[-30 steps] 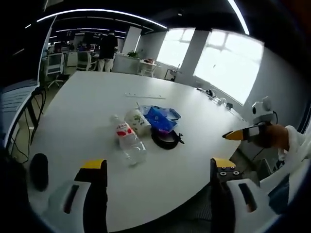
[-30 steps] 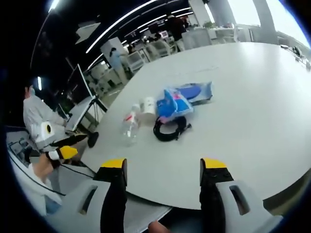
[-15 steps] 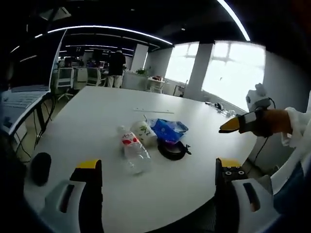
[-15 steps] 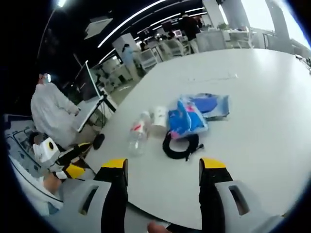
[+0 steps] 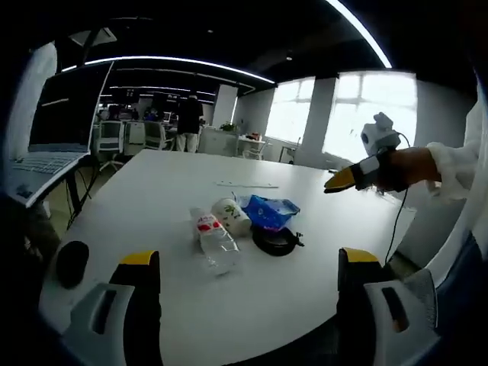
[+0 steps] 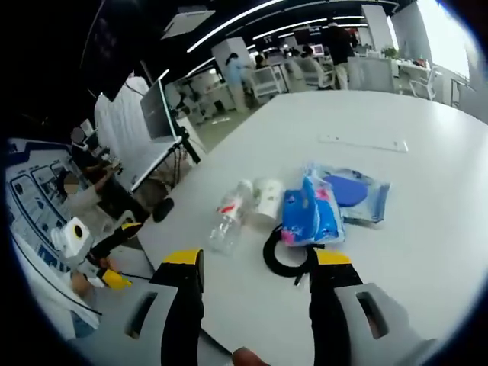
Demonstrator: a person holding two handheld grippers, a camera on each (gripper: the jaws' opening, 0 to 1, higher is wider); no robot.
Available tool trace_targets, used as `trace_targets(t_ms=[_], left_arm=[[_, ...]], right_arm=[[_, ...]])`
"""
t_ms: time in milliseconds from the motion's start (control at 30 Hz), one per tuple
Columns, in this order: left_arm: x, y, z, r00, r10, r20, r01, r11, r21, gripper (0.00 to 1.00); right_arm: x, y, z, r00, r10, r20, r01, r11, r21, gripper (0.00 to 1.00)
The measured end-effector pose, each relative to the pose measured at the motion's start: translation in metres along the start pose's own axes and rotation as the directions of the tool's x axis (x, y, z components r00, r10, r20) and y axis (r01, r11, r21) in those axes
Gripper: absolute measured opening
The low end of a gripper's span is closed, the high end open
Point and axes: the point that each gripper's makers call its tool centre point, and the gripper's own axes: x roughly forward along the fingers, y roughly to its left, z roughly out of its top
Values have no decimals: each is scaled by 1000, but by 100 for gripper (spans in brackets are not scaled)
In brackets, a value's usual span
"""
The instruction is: Arrange the tabletop items into an orderly group along one side of the table until the central work area is clear of visible clutter.
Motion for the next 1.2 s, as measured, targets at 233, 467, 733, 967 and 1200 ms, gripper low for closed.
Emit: trace_targets(t_ms=[233,467,733,967,1200], left_arm=[[4,7,-2,1000,24,-1,-24,999,-25,95],[5,2,-8,1000,17,-20,-17,1000,19,91],[2,3,-3,1000,22,10,-22,999,30,83],[5,3,-13,999,29,-32,-27,998,58,84],[4,9,-18,997,51,-60,-47,997,66,81]], right_arm=[[27,27,29,995,93,23,-93,996,8,51],[65,48,47,988,147,-35,-149,988,-43,48],[91,67,66,979,198,-57,-200,979,-41,45],[126,72,73,973,202,-107,-205,979,-13,44],[164,69,69,963,199,-181,-203,979,1,45]])
